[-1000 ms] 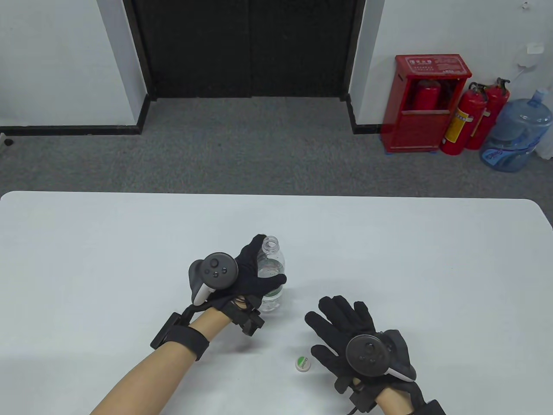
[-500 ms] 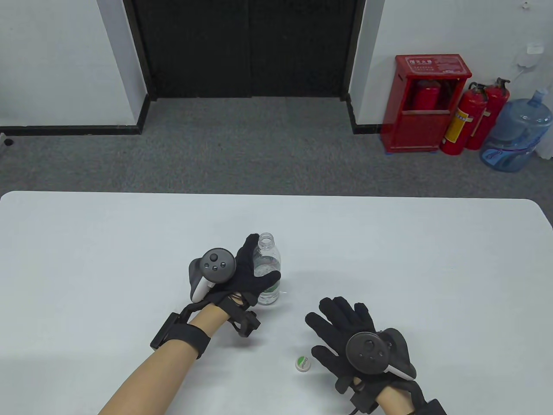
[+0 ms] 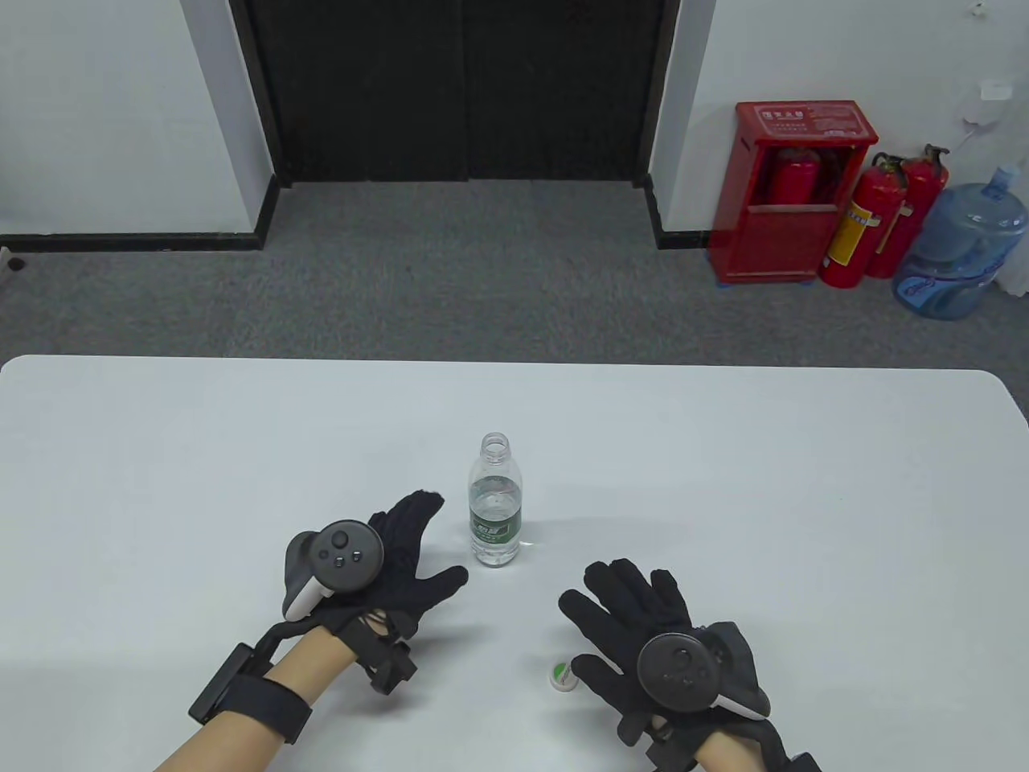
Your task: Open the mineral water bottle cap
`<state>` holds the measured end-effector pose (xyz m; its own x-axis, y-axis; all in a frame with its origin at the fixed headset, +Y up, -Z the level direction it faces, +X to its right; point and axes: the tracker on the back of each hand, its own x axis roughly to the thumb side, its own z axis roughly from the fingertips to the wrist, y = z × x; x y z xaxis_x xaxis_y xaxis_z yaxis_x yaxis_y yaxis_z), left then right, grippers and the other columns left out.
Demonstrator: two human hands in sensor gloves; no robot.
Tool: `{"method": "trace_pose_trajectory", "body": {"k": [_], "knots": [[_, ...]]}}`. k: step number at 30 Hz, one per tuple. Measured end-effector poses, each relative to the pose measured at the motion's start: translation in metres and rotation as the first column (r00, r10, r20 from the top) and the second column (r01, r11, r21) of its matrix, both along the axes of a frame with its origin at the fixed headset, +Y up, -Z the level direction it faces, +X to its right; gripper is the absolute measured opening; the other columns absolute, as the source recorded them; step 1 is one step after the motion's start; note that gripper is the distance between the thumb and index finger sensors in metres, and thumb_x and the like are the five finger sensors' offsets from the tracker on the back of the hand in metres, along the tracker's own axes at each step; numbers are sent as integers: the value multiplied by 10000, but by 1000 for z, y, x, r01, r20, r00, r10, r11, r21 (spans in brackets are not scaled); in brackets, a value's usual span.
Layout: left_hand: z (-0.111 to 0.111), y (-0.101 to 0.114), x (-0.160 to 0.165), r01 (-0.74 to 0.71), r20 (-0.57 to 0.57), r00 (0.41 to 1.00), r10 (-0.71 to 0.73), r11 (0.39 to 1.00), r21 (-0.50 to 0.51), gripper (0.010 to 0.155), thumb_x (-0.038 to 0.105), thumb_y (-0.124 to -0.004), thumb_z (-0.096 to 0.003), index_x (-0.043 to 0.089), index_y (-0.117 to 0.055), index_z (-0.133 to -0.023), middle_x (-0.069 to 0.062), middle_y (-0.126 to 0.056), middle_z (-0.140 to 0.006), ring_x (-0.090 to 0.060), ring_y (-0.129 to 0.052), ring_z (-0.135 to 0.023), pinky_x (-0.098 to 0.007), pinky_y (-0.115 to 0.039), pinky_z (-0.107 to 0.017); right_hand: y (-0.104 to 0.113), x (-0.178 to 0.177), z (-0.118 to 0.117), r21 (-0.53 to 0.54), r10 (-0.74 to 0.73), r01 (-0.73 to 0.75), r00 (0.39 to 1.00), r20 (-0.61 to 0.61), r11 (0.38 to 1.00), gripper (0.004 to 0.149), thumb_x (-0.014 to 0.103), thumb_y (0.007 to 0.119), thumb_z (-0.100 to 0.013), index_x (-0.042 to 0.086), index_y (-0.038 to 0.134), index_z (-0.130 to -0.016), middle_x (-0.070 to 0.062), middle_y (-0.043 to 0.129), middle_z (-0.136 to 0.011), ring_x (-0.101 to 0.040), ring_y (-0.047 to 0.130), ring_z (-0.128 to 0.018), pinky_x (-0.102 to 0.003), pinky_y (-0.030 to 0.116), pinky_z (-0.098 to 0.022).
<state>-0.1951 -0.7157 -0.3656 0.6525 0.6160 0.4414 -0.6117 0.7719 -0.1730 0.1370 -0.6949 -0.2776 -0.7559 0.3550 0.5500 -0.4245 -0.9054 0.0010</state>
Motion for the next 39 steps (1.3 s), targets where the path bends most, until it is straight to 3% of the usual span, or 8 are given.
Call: {"method": "trace_pose_trajectory", "body": {"k": [7, 12, 17, 39], "knots": [[39, 6, -9, 202, 80, 974, -210, 974, 102, 847, 652, -747, -382, 377, -260, -1018, -41, -253, -1102, -408, -267, -1082, -682, -198, -713, -2, -2, 1, -9, 9, -9, 1000, -4, 1000, 702, 597, 676, -390, 410, 464, -1033, -74, 423, -1162, -392, 366, -1041, -668, 265, -669], [57, 4, -16, 229, 131, 963, -236, 971, 65, 855, 664, -736, -383, 398, -232, -1020, -24, -177, -1108, -381, -149, -1086, -671, -114, -706, -2, -3, 2, -14, 13, -13, 1000, -7, 1000, 702, 598, 676, -390, 410, 465, -1033, -73, 422, -1162, -393, 365, -1040, -669, 264, -668], [60, -5, -20, 270, 120, 951, -284, 956, 117, 862, 666, -734, -375, 396, -225, -1016, -26, -172, -1102, -374, -141, -1082, -668, -114, -704, -4, -5, 2, -23, 21, -21, 1000, -9, 1000, 702, 597, 677, -389, 411, 466, -1032, -66, 426, -1161, -392, 364, -1041, -669, 262, -668], [63, -12, -24, 221, 154, 962, -226, 974, 51, 843, 649, -726, -374, 399, -230, -1008, -31, -186, -1095, -368, -159, -1078, -663, -126, -710, -8, -6, 0, -72, 17, -18, 1000, -17, 997, 698, 594, 679, -386, 408, 479, -1029, -75, 437, -1158, -395, 373, -1038, -672, 259, -666]]}}
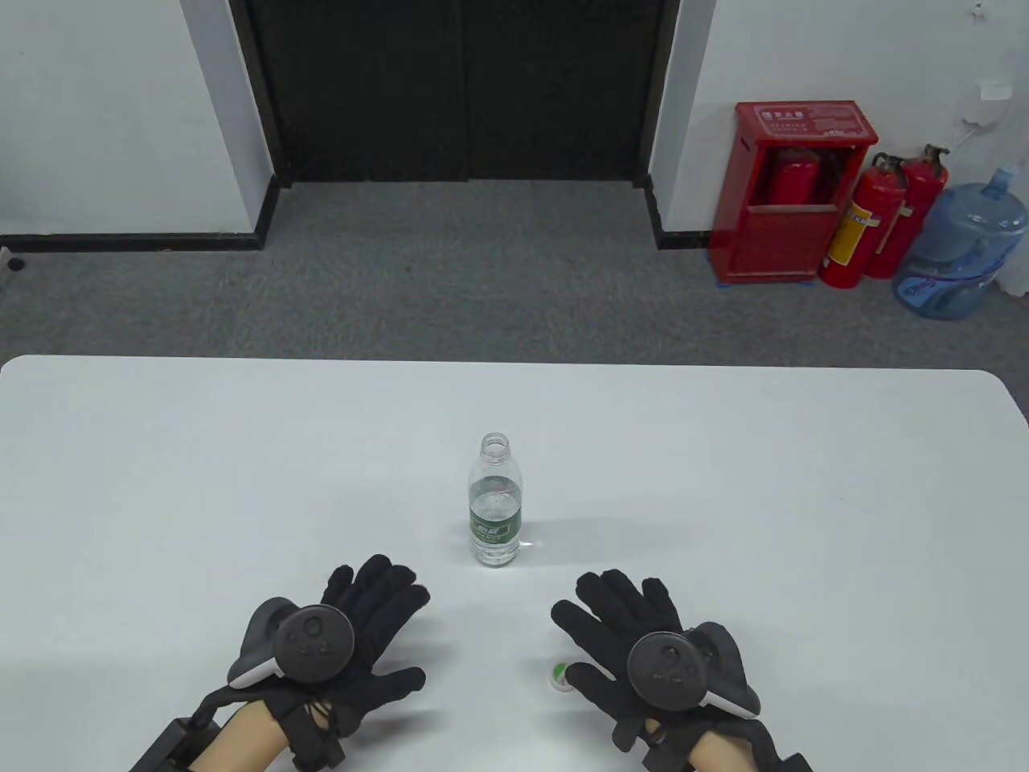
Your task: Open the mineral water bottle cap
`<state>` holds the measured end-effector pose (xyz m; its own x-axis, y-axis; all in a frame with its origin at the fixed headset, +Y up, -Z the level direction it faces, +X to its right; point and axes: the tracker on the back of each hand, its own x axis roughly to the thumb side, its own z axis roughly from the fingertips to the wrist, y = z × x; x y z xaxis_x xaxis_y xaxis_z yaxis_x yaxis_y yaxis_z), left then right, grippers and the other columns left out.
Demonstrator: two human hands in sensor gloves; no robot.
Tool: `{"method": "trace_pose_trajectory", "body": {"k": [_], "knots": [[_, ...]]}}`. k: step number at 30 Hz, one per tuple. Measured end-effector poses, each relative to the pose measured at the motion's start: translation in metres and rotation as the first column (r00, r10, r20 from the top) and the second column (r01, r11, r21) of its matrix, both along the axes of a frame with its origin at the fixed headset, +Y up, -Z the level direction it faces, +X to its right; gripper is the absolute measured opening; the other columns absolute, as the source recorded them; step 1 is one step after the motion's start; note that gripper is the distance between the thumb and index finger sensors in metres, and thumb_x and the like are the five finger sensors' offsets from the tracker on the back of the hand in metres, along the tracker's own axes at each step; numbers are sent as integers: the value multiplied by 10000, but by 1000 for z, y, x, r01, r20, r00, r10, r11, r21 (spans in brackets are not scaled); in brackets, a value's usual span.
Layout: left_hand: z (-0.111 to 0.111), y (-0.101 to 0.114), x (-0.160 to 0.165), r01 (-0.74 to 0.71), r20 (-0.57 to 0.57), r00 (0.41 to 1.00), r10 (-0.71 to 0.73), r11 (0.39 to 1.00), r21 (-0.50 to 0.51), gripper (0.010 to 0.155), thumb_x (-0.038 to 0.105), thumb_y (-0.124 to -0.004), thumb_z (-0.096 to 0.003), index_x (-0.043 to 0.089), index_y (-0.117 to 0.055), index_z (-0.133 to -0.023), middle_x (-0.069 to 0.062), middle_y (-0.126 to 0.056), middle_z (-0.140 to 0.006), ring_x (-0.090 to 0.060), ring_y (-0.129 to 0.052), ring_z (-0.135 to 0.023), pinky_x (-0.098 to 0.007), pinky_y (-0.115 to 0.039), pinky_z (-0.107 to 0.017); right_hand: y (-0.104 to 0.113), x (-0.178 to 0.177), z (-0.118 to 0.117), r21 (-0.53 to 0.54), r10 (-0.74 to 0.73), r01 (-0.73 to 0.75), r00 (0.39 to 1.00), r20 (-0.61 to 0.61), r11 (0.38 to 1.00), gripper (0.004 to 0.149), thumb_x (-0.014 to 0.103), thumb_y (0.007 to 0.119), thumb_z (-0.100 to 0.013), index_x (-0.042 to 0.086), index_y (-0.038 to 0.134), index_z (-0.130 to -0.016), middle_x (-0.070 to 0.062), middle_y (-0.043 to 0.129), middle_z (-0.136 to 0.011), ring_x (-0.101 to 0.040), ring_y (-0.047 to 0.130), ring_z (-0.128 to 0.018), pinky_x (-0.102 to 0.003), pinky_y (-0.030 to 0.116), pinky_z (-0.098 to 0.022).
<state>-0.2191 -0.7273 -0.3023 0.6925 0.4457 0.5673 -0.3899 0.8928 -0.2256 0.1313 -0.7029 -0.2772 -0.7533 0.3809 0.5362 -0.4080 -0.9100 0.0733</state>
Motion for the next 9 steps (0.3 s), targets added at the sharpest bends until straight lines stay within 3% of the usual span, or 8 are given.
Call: {"method": "trace_pose_trajectory", "body": {"k": [9], "knots": [[0, -1, 1, 2, 1, 1000, -2, 1000, -10, 839, 647, -725, -376, 399, -232, -1008, -32, -184, -1094, -369, -159, -1078, -663, -127, -710, -2, -1, -1, -21, 1, -2, 1000, -8, 1000, 697, 590, 683, -383, 408, 487, -1026, -76, 442, -1156, -395, 373, -1038, -672, 256, -666]]}}
